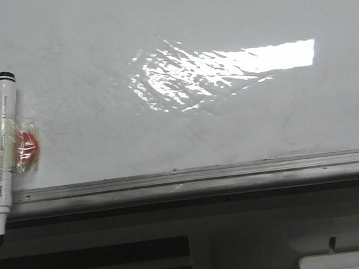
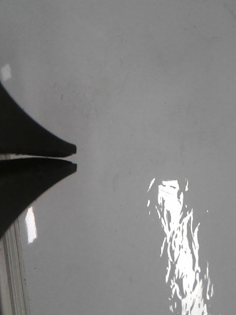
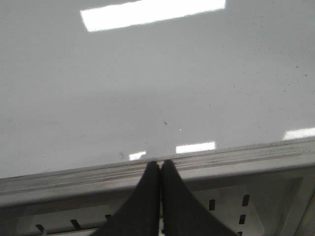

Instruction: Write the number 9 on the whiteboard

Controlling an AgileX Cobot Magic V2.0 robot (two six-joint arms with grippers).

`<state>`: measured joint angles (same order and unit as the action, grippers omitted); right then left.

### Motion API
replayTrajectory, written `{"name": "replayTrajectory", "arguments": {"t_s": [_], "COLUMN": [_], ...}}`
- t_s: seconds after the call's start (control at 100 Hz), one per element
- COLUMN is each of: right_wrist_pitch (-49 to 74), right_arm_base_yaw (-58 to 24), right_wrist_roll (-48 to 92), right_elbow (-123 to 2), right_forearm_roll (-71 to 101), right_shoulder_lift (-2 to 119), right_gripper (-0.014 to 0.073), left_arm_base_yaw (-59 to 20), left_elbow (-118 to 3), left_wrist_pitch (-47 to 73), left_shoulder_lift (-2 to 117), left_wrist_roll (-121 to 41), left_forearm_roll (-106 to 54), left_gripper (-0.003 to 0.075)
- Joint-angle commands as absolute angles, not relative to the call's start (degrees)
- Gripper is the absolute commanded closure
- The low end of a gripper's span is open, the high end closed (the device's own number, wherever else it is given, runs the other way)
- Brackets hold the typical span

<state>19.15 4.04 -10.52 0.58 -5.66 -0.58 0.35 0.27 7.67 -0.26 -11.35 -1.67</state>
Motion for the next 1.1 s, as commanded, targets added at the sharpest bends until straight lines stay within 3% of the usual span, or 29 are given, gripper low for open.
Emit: {"name": "replayTrajectory", "arguments": {"t_s": [0.0,1.089], "right_wrist_pitch": [18.0,16.6], "right_arm_base_yaw": [4.3,4.3], "right_wrist_roll": [-10.3,-10.3], "right_elbow": [2.1,2.1], "right_forearm_roll": [-6.2,-6.5], "right_shoulder_lift": [-1.5,-1.5], "right_gripper": [0.0663,0.0663], "left_arm_base_yaw": [0.5,0.5], "left_elbow": [2.6,2.6], "left_wrist_pitch": [3.5,0.0], "left_shoulder_lift": [-1.8,-1.8], "left_wrist_roll": [-11.0,-11.0], "left_forearm_roll": [-2.2,-2.2], "left_gripper": [0.0740,0.0740]}}
